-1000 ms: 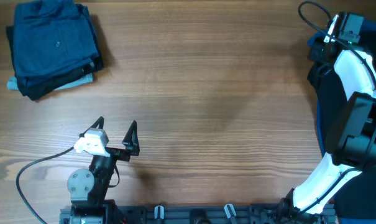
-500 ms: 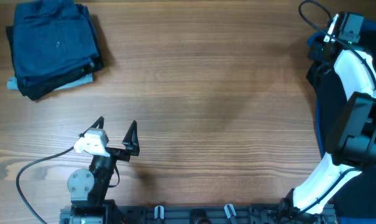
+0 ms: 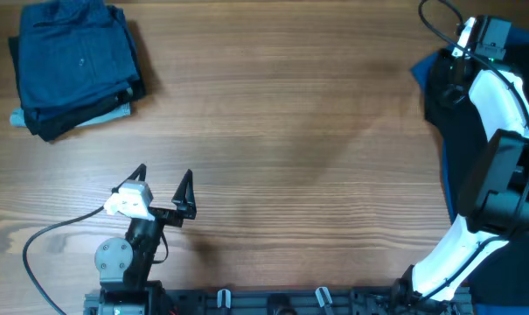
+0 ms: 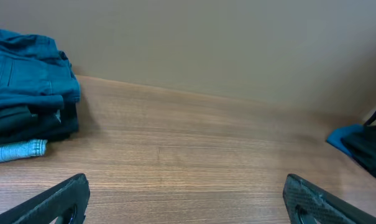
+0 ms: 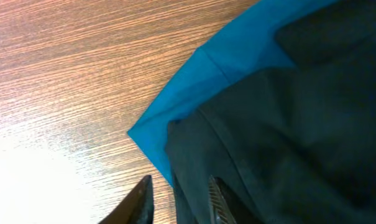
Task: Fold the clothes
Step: 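Grasp the black shirt's edge with the right gripper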
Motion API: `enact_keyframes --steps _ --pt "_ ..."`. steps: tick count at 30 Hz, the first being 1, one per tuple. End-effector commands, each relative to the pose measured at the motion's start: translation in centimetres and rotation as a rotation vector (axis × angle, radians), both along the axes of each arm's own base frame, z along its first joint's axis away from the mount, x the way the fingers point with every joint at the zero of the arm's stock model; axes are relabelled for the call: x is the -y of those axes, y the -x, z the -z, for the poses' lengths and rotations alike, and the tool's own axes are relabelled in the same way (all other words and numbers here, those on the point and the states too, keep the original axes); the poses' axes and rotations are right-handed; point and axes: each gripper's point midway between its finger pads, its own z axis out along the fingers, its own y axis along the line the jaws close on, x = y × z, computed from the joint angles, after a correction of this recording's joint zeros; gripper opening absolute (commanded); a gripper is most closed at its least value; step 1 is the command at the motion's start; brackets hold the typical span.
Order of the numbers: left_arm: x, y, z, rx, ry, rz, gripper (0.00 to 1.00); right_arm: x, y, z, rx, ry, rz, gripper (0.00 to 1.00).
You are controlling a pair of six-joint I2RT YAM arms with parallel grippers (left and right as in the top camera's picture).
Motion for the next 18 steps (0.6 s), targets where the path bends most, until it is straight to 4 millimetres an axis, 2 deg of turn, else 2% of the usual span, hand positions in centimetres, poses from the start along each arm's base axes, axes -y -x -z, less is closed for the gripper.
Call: enact_keyframes --steps 1,4,7,10,16,18 --pt "-0.3 0.0 0.1 0.004 -0.022 -0.014 1.00 0.3 -0.2 -0.6 0.000 0.038 -0.004 0.31" --pt "-0.3 0.0 0.1 0.004 -0.022 -0.014 1.00 0.3 0.2 2.5 -0.066 0.031 -0.009 0.33" --pt "-0.3 0.0 0.1 0.004 -0.022 -0.014 1.00 0.5 0.4 4.0 -0.098 0.033 -0.006 0.36" --pt "-0.3 0.0 0.1 0.004 -0.022 -0.014 1.00 1.1 0.8 4.8 -0.129 0.069 0.004 0.36" --pt "-0.3 0.0 0.1 0.004 -0.022 -0.014 1.00 1.1 1.1 6.0 -0.156 0.065 0.005 0.36" --pt "-0.3 0.0 0.1 0.004 -0.022 -0.014 1.00 1.1 1.1 6.0 -0.157 0.065 0.006 0.28"
